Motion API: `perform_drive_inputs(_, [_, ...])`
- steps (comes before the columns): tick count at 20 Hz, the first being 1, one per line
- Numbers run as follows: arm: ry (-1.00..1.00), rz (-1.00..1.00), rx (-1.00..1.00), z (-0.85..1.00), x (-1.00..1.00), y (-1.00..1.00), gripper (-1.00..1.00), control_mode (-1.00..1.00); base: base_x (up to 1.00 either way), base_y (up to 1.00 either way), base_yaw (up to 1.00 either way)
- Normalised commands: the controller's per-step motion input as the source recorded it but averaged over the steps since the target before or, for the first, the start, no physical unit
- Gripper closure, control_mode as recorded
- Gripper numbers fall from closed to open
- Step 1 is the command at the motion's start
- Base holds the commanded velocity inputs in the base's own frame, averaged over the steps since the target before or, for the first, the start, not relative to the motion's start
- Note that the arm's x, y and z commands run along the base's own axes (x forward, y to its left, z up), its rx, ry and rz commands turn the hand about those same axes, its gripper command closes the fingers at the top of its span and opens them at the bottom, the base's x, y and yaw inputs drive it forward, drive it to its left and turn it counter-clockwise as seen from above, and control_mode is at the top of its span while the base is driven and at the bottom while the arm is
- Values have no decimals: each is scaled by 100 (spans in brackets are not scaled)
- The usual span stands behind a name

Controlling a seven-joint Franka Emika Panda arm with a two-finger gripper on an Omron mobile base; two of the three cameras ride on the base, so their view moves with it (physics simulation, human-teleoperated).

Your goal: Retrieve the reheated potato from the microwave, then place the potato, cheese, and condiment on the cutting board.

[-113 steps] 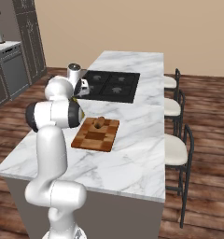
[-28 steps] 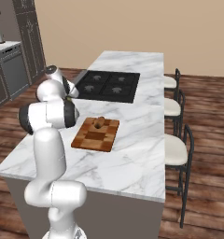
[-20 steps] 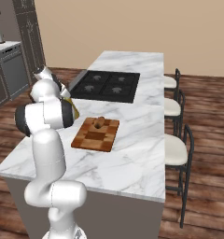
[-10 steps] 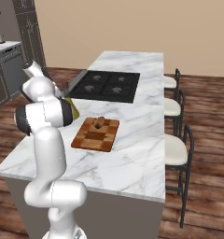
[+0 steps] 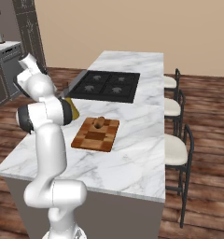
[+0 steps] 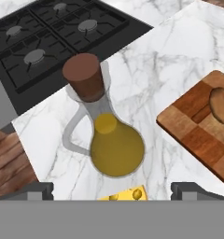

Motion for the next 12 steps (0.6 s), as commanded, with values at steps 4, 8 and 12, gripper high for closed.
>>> perform_drive_inputs(4, [0, -7, -1, -22, 1, 0, -100, -100, 0, 0, 0])
perform_drive_inputs(8, [0, -10, -2, -21, 16, 0, -100, -100, 0, 0, 0])
perform_drive_inputs(12, [8, -8, 0, -2, 34, 0, -100, -100, 0, 0, 0])
